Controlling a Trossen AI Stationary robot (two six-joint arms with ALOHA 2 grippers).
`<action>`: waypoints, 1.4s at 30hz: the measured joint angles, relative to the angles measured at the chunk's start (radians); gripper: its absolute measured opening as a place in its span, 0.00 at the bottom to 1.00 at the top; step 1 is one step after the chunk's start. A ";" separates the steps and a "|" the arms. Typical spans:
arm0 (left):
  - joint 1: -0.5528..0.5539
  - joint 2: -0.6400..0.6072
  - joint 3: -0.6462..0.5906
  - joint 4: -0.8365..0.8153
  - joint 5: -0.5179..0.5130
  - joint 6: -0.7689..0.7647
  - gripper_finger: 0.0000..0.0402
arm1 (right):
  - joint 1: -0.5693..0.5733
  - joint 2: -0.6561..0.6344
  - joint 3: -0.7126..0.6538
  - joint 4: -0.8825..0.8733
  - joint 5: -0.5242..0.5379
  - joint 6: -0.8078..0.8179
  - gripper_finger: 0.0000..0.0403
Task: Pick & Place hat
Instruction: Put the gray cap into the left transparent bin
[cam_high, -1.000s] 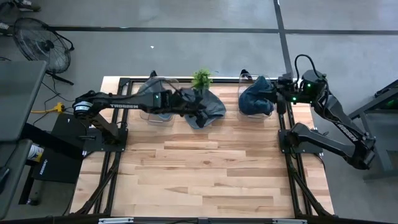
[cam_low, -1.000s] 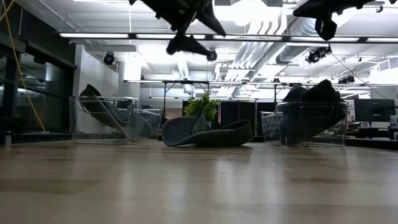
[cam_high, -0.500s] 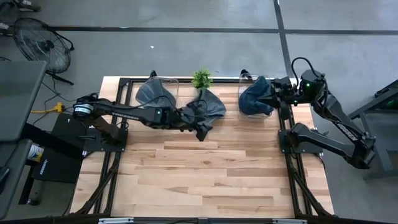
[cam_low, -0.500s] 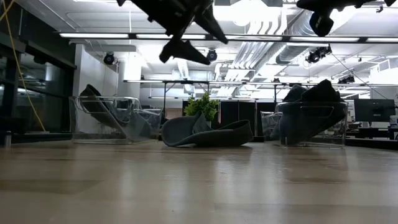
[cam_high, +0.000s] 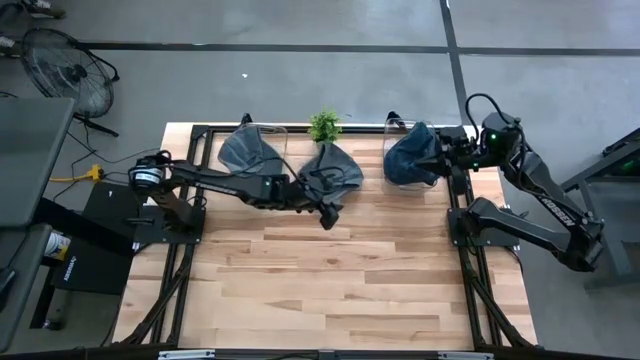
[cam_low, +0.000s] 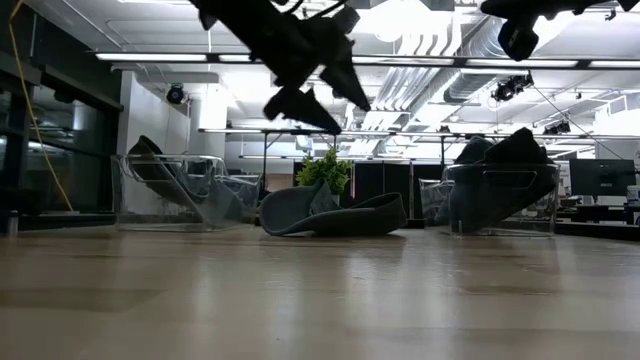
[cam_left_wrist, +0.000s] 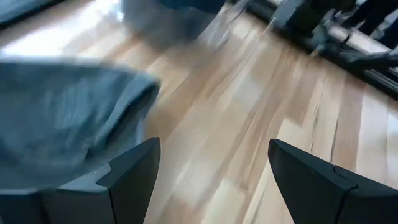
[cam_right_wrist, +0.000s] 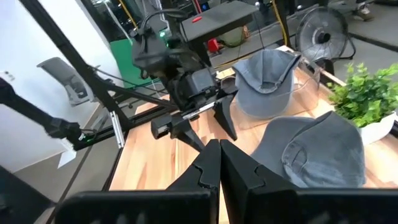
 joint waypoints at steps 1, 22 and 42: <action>0.000 0.015 0.012 0.018 -0.003 0.024 0.74 | 0.000 0.000 0.000 -0.006 -0.003 -0.002 0.00; 0.000 0.212 0.160 -0.327 -0.185 0.252 0.88 | 0.000 0.000 0.000 -0.046 -0.001 -0.024 0.00; 0.000 0.303 0.166 -0.278 -0.235 0.355 0.88 | 0.000 0.000 0.000 -0.061 0.012 -0.024 0.00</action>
